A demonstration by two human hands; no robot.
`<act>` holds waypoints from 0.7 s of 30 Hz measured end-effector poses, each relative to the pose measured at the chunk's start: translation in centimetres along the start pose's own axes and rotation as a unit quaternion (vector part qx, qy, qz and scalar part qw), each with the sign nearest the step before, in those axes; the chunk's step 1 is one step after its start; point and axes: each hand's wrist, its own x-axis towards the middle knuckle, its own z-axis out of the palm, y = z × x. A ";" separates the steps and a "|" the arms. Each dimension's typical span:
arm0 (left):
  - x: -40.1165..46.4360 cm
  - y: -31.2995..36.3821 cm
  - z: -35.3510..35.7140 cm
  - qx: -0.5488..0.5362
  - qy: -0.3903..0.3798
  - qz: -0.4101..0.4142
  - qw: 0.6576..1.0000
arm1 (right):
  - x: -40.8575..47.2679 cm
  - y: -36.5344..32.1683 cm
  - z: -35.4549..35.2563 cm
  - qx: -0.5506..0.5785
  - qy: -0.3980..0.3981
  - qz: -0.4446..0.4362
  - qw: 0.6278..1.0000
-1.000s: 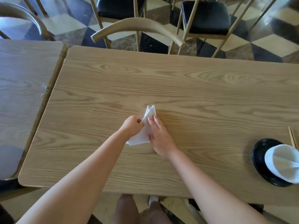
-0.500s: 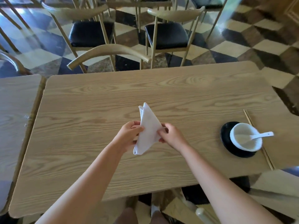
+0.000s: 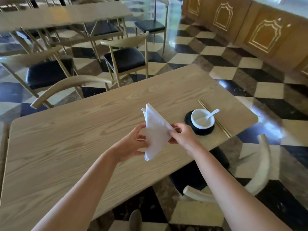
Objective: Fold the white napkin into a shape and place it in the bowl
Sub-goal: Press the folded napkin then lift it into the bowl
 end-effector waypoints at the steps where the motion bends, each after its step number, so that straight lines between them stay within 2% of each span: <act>1: -0.2 0.3 1.2 0.016 -0.007 0.003 1.000 | -0.7 0.0 -1.1 0.010 0.008 -0.003 1.000; 6: 0.1 0.6 8.9 0.039 0.021 0.034 0.998 | -4.3 1.0 -8.0 0.035 0.024 -0.018 0.999; 13: 1.2 -0.3 22.3 -0.041 0.053 0.070 0.995 | -8.2 4.0 -20.1 0.003 -0.003 -0.050 0.999; 21: 4.4 1.1 28.8 -0.064 0.042 0.098 0.992 | -7.6 4.5 -28.0 0.038 -0.028 -0.064 0.997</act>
